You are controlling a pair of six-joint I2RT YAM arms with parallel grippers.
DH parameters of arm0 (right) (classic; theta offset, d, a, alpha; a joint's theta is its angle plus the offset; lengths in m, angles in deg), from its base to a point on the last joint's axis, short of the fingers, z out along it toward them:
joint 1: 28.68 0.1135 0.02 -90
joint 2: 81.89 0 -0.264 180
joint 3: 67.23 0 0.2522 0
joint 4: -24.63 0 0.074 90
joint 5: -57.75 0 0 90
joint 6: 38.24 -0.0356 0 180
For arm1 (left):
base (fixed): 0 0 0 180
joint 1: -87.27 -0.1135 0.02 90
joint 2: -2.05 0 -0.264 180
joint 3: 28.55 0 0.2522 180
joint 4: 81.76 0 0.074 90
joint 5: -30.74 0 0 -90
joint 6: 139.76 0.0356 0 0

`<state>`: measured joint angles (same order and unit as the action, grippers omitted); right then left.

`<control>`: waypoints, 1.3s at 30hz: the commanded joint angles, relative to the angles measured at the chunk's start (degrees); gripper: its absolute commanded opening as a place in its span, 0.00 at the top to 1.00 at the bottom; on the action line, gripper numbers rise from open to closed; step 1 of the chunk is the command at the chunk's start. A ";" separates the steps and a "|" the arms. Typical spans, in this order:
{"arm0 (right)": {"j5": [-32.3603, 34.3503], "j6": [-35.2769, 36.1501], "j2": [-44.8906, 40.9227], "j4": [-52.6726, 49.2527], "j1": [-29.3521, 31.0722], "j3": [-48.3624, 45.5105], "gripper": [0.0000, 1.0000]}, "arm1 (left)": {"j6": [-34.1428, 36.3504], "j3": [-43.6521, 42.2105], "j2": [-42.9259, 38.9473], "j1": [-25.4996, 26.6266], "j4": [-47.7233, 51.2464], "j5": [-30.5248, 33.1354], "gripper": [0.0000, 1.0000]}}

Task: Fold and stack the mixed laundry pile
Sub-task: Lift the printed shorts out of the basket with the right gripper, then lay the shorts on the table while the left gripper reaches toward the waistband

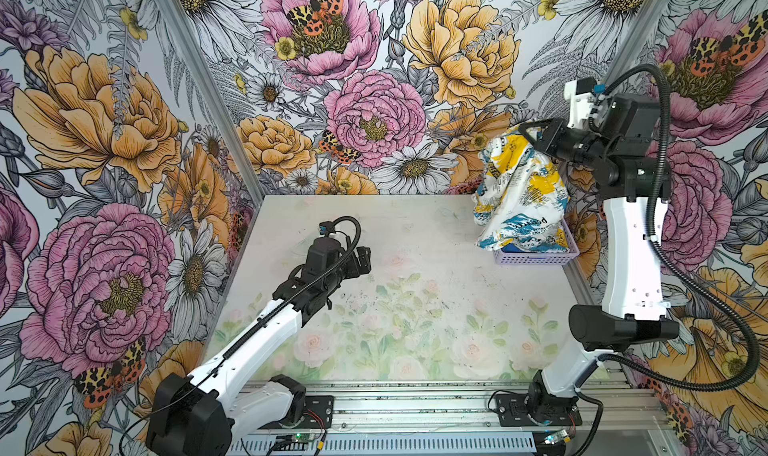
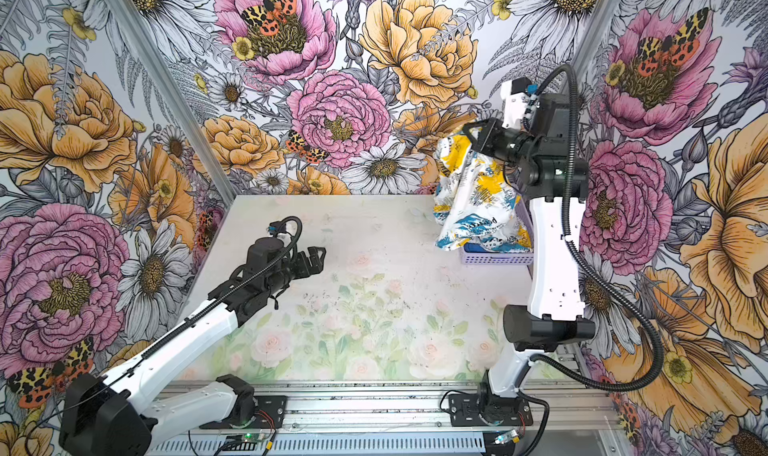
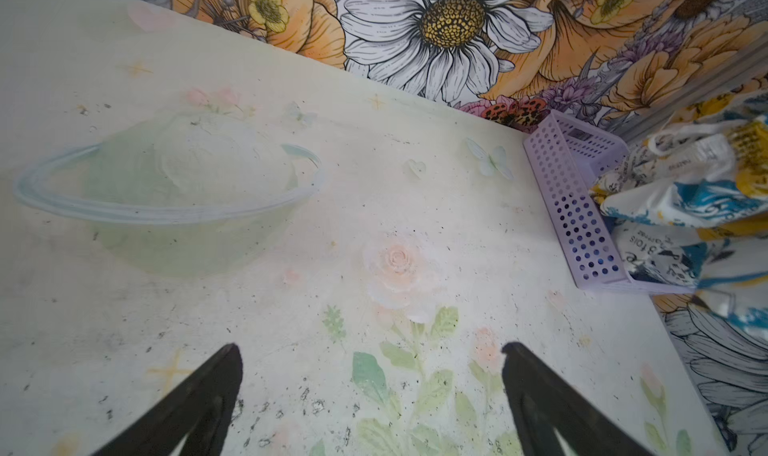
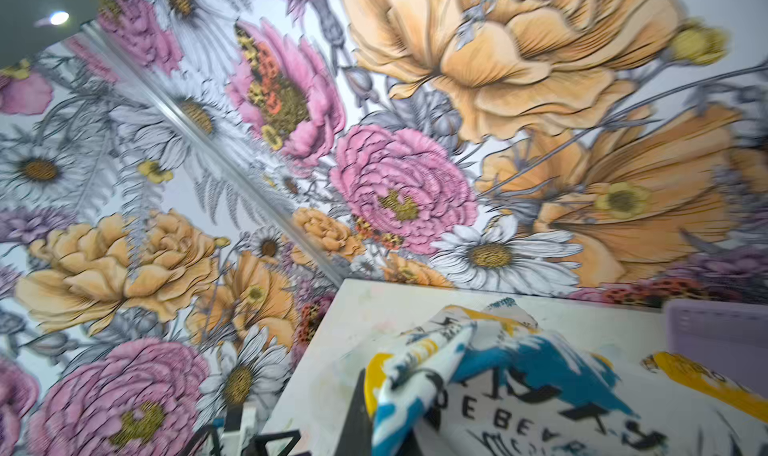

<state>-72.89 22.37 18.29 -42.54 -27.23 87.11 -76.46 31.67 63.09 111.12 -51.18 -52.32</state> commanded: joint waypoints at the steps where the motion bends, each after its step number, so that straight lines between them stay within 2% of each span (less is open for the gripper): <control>1: -6.01 -3.06 -0.37 0.06 7.01 1.19 1.00 | -0.33 -0.03 -3.83 -2.53 3.26 3.63 0.01; 5: -9.72 -4.37 1.52 0.05 16.72 3.45 1.00 | -1.40 -1.02 -8.74 -6.37 6.77 6.48 0.01; 9: -12.48 -7.00 3.56 0.04 22.21 9.40 1.00 | -1.44 -1.63 -12.32 -9.01 9.69 7.36 0.01; 13: -17.51 -12.54 7.74 1.65 25.09 20.97 1.00 | -1.71 -1.86 -14.28 -9.71 11.74 9.41 0.01; 16: -20.66 -13.48 7.69 2.79 24.66 21.33 1.00 | -2.60 -1.63 -15.69 -9.72 12.97 12.33 0.01; 18: -22.26 -11.86 5.90 2.85 23.30 15.62 1.00 | -3.16 -1.57 -16.83 -9.71 13.68 14.23 0.01; 21: -21.28 -7.33 0.87 2.78 19.11 -0.92 1.00 | -3.58 -1.14 -18.33 -9.62 15.02 16.94 0.01; 24: -17.67 -4.29 -1.49 2.53 13.66 -17.04 1.00 | -3.95 -0.56 -19.43 -9.31 16.91 19.09 0.01; 27: -7.80 -0.95 -2.01 1.67 9.57 -30.44 1.00 | -4.45 -0.60 -19.75 -8.66 17.91 19.22 0.01; 28: -2.92 -0.25 -1.45 0.92 8.59 -33.59 0.86 | -4.71 -0.72 -19.60 -8.15 18.08 19.17 0.01; 29: 1.75 1.26 -0.47 -1.18 7.99 -35.34 0.65 | -5.00 -0.90 -19.32 -7.33 18.16 19.16 0.01; 31: 13.03 5.28 1.67 -7.33 8.28 -35.12 0.37 | -5.62 -0.71 -18.09 -5.19 18.03 18.39 0.01; 32: 18.95 6.83 2.03 -9.68 8.83 -34.78 0.30 | -5.52 -0.40 -16.92 -3.79 17.94 17.58 0.01; 34: 25.37 8.44 1.46 -11.47 9.53 -34.85 0.25 | -4.64 0.65 -13.85 -0.17 17.93 15.79 0.01; 39: 30.84 8.90 -1.29 -12.29 10.49 -37.13 0.22 | 0.11 3.81 -3.07 10.10 15.51 7.76 0.01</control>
<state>-50.21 28.65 21.24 -53.21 -17.39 49.93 -79.72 33.24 56.20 117.31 -34.13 -38.60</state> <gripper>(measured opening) 0.778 0.990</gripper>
